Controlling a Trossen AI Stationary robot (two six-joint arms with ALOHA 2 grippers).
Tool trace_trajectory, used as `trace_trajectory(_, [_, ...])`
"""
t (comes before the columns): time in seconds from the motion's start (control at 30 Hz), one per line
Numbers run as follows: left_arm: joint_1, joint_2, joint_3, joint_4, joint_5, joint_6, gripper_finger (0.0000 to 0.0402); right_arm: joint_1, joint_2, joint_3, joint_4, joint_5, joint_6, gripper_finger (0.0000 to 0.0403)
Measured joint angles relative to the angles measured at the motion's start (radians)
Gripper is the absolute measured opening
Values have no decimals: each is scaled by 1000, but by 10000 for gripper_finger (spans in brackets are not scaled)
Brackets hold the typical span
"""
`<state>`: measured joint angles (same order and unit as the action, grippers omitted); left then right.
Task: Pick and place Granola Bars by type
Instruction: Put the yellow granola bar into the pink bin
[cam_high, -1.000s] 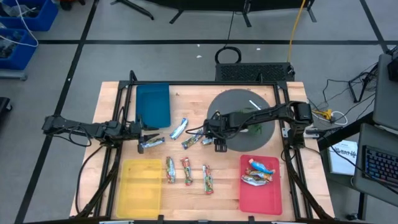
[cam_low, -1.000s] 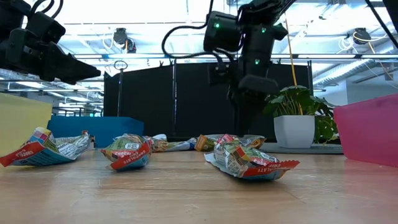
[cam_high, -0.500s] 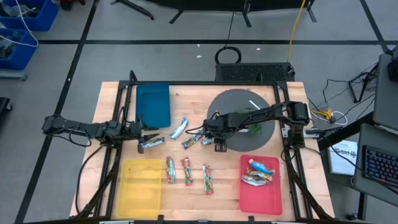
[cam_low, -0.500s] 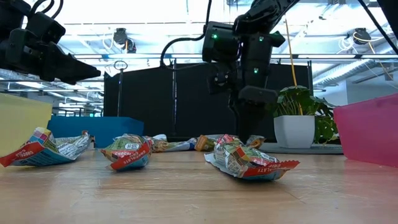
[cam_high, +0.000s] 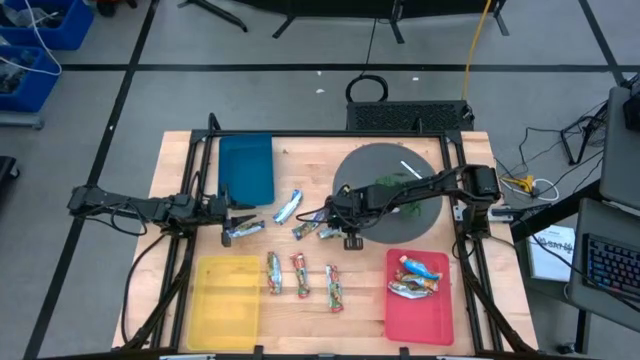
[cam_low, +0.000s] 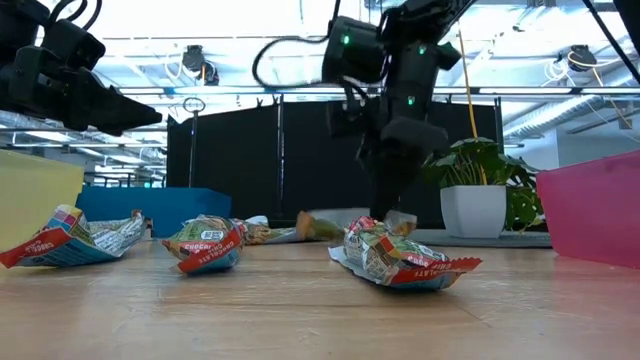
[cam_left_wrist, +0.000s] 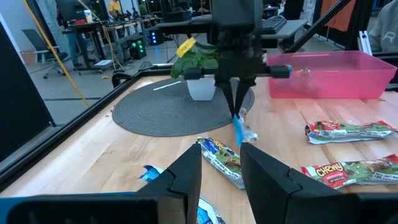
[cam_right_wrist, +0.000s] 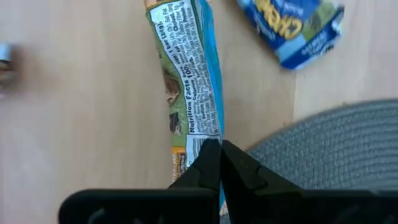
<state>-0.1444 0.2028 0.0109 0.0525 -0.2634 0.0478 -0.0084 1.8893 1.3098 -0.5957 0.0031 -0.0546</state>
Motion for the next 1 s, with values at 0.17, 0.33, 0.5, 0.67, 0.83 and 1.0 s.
trace_trajectory(0.17, [0,0,0,0,0,0,118,35,-108,0,-11,-6,46,0])
trace_trajectory(0.33, [0,0,0,-1,0,-1,118,107,-311,0,-85,-45,190,0])
trace_trajectory(0.5, [0,0,0,-4,0,-9,118,244,-511,0,-197,-107,513,0])
trace_trajectory(0.67, [0,0,0,-5,0,-9,118,458,-610,-1,-365,42,871,0])
trace_trajectory(0.83, [0,0,0,-4,0,-12,118,645,-619,-88,-404,102,1206,0])
trace_trajectory(1.0, [0,0,0,-4,0,-12,118,793,-620,-246,-291,56,1508,0])
